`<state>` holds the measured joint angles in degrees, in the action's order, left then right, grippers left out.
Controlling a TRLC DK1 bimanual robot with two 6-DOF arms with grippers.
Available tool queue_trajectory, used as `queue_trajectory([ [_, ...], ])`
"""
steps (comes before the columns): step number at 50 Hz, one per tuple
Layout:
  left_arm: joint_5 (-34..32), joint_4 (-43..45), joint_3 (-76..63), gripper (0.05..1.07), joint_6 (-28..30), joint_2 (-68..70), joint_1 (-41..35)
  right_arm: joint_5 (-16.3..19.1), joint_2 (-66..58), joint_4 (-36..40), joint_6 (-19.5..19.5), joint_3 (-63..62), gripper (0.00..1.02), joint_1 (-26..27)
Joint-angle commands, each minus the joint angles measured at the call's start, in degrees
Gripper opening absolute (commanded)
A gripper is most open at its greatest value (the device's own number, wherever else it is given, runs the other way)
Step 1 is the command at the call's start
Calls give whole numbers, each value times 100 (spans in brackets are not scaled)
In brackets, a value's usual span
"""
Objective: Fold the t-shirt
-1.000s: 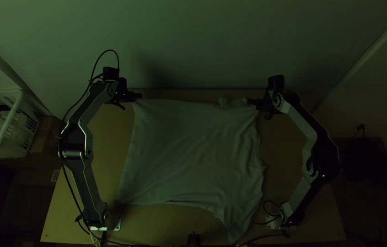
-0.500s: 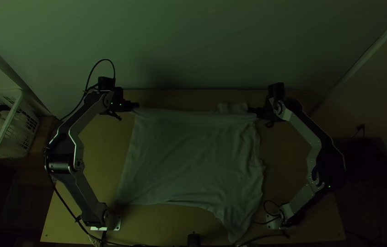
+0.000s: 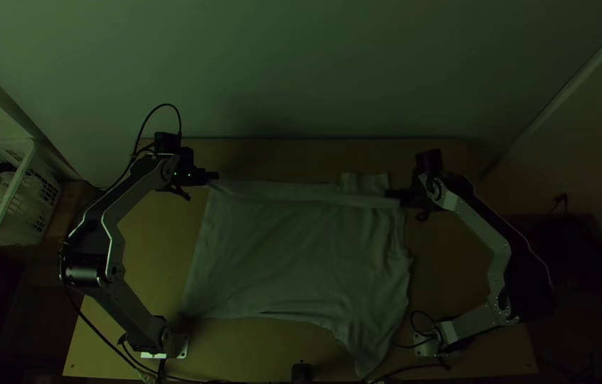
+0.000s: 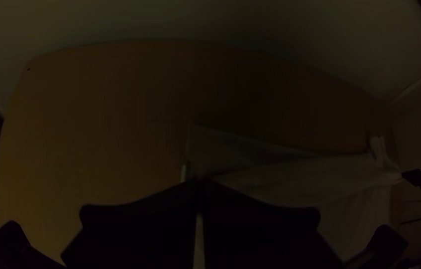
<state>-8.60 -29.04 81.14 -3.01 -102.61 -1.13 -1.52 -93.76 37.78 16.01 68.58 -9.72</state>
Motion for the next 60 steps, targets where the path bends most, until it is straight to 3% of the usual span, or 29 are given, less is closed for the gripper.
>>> queue_trajectory([
  [1, -54, 74, -362, 7, -86, 329, -19, -15, 296, 54, -54, -310, 2, -74],
  [40, -54, 610, -2024, 7, 177, 1120, 218, -24, 1202, 45, -54, -1725, 2, -294],
  [56, -54, 847, -2437, 7, 177, 1138, 192, -59, 1140, -368, -10, -2208, 2, -382],
  [60, -54, 961, -2586, 7, 186, 1164, 157, -208, 1140, -588, -72, -2296, 3, -382],
])
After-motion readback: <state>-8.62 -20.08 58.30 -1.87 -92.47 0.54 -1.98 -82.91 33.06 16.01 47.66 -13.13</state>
